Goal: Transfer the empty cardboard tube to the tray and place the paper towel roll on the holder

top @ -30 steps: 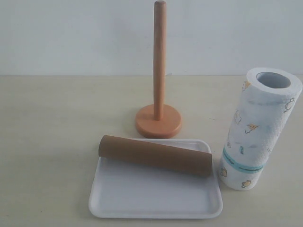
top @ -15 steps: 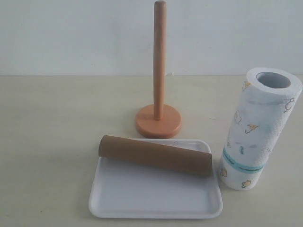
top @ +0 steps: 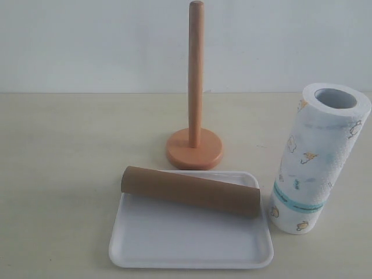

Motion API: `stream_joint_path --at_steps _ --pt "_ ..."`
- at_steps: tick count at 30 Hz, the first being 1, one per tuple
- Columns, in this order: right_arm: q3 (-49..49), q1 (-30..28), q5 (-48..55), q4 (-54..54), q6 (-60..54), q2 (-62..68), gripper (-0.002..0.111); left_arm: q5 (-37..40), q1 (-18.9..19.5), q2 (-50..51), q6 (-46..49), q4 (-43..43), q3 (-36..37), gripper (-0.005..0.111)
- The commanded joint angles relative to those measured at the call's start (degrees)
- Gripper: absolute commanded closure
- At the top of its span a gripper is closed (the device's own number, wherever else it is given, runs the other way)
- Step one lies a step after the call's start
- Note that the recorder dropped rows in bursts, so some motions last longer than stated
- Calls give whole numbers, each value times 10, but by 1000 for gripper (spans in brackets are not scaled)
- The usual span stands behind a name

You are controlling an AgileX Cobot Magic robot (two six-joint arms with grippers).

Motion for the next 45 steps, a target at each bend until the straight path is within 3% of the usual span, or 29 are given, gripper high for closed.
stream_joint_path --at_steps 1,7,14,28,30,32,34,37,38,45 --pt "71 12 -77 7 1 2 108 -1 1 -2 -3 -4 2 103" --pt "163 90 -199 1 1 2 108 -1 1 -2 -3 -4 2 103" --pt "174 162 -218 -29 -5 27 108 -1 1 -2 -3 -4 2 103" --pt "174 168 -345 -26 -24 244 108 -1 1 -2 -3 -4 2 103" --pt "174 168 -351 -26 -21 258 101 -1 1 -2 -3 -4 2 103" --pt "174 168 -351 -26 -11 260 86 -1 1 -2 -3 -4 2 103" --pt "174 168 -349 -26 6 260 60 -1 1 -2 -3 -4 2 103" --pt "174 168 -345 -29 15 260 10 -1 1 -2 -3 -4 2 103" --pt "174 168 -343 -36 11 260 4 -1 1 -2 -3 -4 2 103" --pt "174 168 -384 -40 -9 261 5 -1 1 -2 -3 -4 2 103"
